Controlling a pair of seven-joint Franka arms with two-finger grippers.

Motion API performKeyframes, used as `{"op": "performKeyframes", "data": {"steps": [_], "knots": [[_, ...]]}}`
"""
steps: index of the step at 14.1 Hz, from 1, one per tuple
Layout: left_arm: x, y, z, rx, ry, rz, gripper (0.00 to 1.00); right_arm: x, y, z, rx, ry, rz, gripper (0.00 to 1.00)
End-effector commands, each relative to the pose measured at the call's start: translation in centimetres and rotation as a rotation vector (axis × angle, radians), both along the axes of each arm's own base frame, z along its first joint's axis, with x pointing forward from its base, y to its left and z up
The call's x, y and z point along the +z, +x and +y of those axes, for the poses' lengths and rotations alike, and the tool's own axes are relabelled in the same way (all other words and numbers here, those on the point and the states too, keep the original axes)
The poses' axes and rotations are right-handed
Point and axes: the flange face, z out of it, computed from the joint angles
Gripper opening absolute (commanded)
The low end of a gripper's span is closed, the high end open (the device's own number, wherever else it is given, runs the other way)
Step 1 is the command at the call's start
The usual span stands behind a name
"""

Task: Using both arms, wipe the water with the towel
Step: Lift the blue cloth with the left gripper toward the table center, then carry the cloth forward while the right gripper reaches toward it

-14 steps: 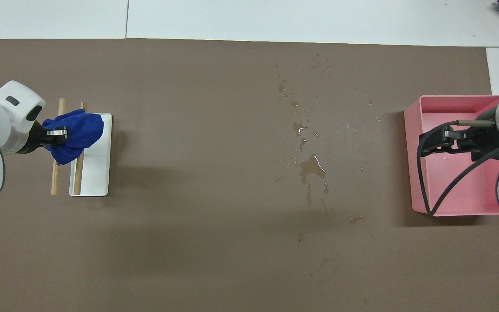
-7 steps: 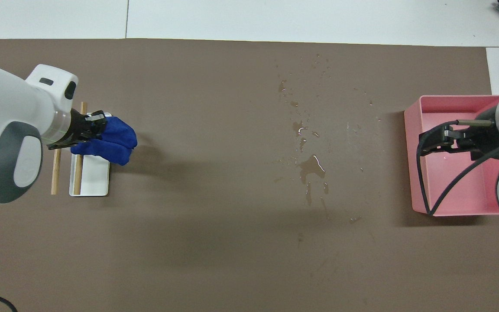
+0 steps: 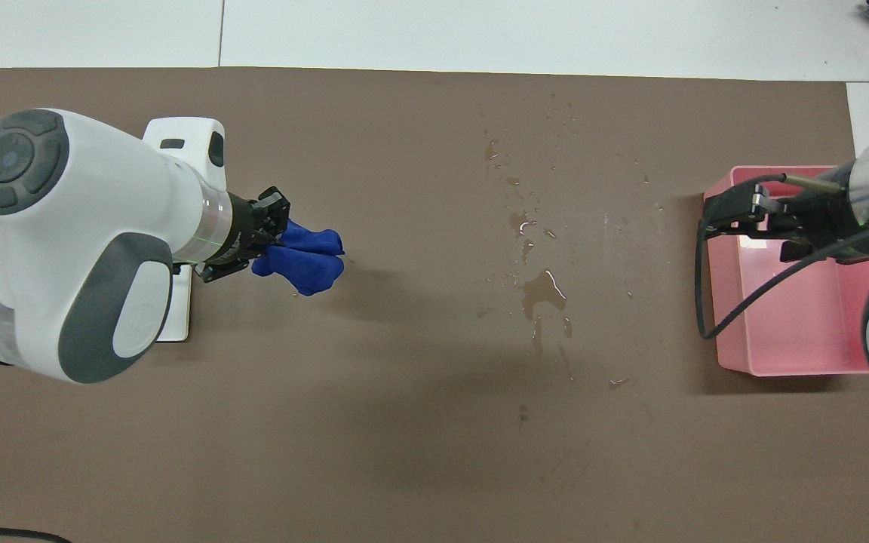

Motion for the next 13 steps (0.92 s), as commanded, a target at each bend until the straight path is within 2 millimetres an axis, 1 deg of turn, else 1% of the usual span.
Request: {"op": "performKeyframes", "data": {"steps": [1,2,3,4,5,6,7,8,10,12,13], "knots": [[2.3,-1.9,-3.7,0.100,-0.042,0.009,0.00,-0.3,1.4,1.7,-0.165,0.092,-0.007,0.99],[2.4,-2.6,-5.1,0.121,-0.049,0.014,0.00,-0.5,1.6,3.4,-0.221,0.125,0.000,0.99],[2.6,-3.2,-6.2,0.130,-0.055,0.021,0.00,-0.8,2.0,4.7,-0.307,0.173,0.012,0.99],[2.9,-3.9,-7.2,0.139,-0.077,0.035,0.00,-1.0,2.4,5.2,-0.408,0.228,0.029,0.99],[3.7,-4.1,-7.8,0.162,-0.111,0.045,0.00,-0.9,2.9,5.5,-0.496,0.276,0.042,0.99],[4.8,-4.1,-8.0,0.194,-0.132,0.051,0.00,-1.3,3.0,6.8,-0.549,0.302,0.067,0.99],[5.4,-4.5,-8.6,0.207,-0.141,0.051,0.00,-1.7,3.0,8.7,-0.587,0.314,0.088,0.99],[6.2,-5.2,-9.3,0.224,-0.150,0.050,0.00,-1.9,3.2,9.8,-0.650,0.335,0.098,0.99],[7.1,-5.8,-9.8,0.264,-0.167,0.043,0.00,-1.9,3.7,10.6,-0.801,0.441,0.167,0.99],[7.5,-6.7,-11.2,0.253,-0.175,0.043,0.00,-2.8,3.8,11.2,-0.874,0.446,0.231,0.99],[7.5,-6.8,-11.4,0.260,-0.176,0.046,0.00,-3.5,3.8,12.7,-0.913,0.467,0.283,0.99]]}}
